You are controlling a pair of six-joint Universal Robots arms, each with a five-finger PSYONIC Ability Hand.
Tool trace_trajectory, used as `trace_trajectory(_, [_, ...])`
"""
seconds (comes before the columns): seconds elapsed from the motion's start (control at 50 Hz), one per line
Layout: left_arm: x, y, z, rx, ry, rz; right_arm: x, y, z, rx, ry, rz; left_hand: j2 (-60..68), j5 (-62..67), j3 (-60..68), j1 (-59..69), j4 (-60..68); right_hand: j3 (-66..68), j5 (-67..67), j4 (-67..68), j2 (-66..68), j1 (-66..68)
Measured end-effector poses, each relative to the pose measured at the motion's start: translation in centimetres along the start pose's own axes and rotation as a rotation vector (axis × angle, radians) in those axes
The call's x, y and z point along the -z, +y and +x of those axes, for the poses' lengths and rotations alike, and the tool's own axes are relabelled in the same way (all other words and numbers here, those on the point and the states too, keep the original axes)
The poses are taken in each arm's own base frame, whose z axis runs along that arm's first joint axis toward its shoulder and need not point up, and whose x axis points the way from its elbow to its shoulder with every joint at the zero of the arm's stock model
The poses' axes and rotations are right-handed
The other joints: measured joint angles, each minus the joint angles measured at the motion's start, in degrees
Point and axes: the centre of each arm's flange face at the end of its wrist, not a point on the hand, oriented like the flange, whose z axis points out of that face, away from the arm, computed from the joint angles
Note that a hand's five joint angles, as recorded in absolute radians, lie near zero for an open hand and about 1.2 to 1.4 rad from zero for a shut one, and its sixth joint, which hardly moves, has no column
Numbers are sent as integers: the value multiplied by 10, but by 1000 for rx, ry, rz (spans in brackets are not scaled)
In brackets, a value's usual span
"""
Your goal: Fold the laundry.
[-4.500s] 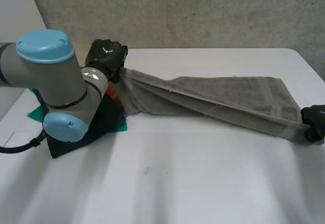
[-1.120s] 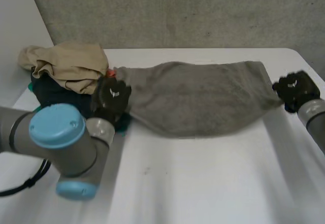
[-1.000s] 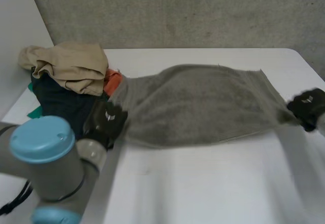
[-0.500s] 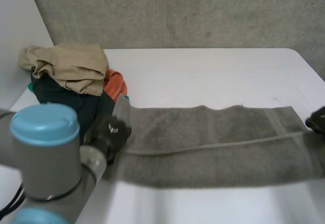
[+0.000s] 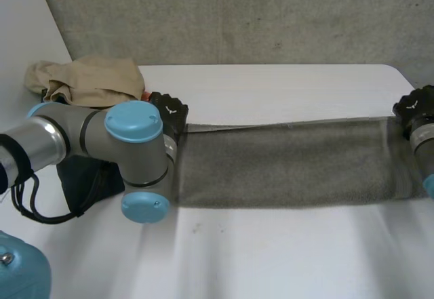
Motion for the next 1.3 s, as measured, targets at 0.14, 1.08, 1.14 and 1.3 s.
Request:
trace_trajectory(0.14, [2, -10, 2, -8, 6, 34, 5, -4, -5, -36, 16, -23, -406, -408, -413, -402, -419, -235, -236, -237, -222, -201])
trace_trajectory(1.08, [99, -28, -26, 94, 81, 44, 50, 113, 53, -360, -142, -258, -410, -409, -417, -402, -423, 325, 290, 326, 328, 300])
trace_trajectory(1.14, [103, -30, -29, 95, 78, 49, 49, 118, 73, -286, -42, -279, -410, -409, -417, -402, -423, 325, 290, 326, 328, 300])
trace_trajectory(1.3, [111, -29, -33, 96, 76, 46, 50, 88, 87, -111, 39, -228, -410, -409, -417, -402, -423, 325, 296, 328, 328, 300])
